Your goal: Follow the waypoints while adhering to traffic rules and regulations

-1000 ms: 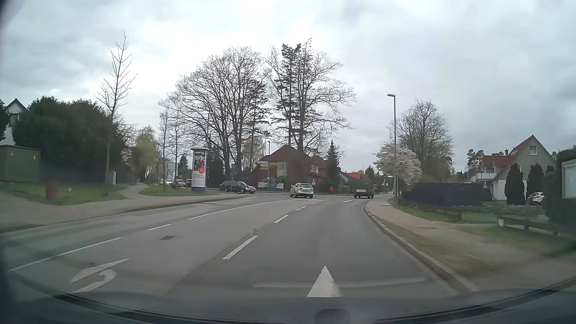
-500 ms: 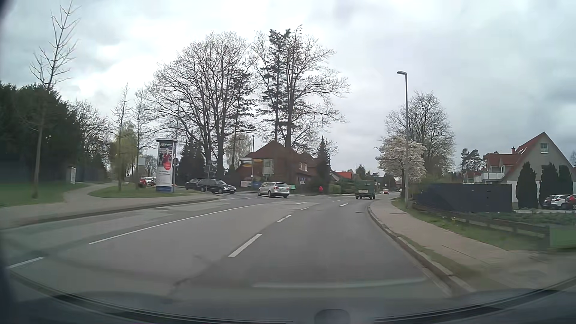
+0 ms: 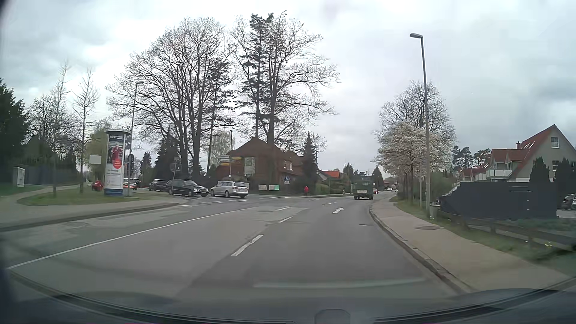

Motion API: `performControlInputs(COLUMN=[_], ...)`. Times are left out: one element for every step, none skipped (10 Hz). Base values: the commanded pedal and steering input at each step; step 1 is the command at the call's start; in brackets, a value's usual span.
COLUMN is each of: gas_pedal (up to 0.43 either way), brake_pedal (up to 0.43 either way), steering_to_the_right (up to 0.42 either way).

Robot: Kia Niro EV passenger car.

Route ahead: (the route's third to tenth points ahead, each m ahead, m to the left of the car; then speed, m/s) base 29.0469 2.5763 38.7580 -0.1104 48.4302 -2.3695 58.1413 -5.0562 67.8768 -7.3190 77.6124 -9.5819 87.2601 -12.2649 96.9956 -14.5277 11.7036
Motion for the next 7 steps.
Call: performControlInputs(gas_pedal=[0.189,0.189,0.189,0.189,0.189,0.189,0.189], brake_pedal=[0.006,0.0,0.006,0.0,0.0,0.0,0.0], steering_to_the_right=[0.035,0.038,0.042,0.042,0.042,0.043,0.043])
